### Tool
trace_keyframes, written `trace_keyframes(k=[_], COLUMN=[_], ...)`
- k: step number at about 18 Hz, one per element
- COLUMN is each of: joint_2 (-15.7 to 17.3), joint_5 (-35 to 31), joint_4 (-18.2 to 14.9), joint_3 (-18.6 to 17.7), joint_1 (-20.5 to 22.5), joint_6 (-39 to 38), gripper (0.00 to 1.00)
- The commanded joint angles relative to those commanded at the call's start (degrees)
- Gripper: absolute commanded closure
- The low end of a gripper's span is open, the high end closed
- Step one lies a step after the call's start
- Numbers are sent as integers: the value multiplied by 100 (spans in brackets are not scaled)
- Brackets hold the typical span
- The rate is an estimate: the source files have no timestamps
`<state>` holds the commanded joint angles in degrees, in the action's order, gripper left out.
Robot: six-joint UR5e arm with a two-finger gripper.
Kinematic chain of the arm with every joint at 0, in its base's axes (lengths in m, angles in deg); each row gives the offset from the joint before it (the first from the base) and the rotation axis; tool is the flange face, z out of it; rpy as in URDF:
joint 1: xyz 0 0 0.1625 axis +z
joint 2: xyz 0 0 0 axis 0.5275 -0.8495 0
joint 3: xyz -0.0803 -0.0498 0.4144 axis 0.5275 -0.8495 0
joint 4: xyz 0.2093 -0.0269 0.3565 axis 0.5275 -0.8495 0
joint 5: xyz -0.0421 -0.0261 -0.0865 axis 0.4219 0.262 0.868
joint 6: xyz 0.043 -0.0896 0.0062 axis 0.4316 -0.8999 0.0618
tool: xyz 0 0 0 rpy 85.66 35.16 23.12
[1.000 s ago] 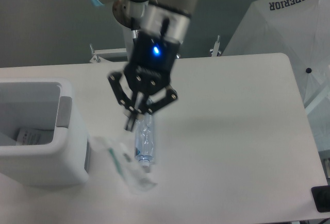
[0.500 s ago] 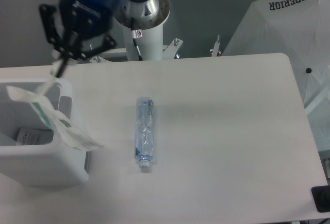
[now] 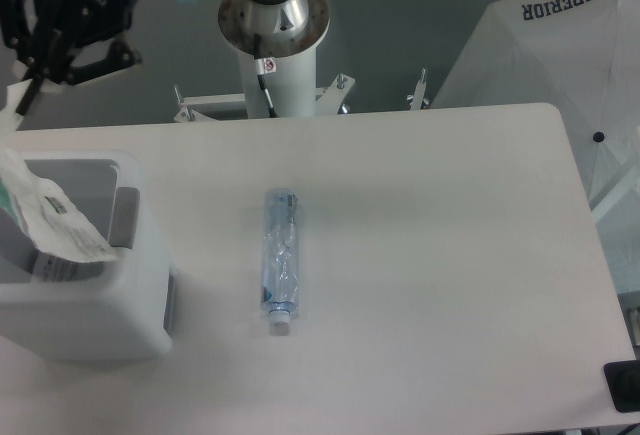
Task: Place the trash in the trash can
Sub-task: 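Open the gripper to drop the packet into the bin, then move the gripper back and lower it over the clear water bottle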
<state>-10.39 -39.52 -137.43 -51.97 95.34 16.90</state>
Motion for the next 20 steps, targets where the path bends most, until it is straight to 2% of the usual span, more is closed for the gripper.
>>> trace_keyframes(k=[1,3,4,5,8,12,20], joint_2=[44,44,27,0,-105,-360,-957], joint_5=[0,-9,-26,-35,-53,-474,-492], joint_4=[0,9,9,44,70,70,62], joint_3=[-62,-123,-132,-141,-220,-273,-273], joint_1=[-26,-35,-44,-35,-35,52,1335], joint_6=[-9,26,26,52,254,395,396], gripper=[83,57,43,20,0,0,0])
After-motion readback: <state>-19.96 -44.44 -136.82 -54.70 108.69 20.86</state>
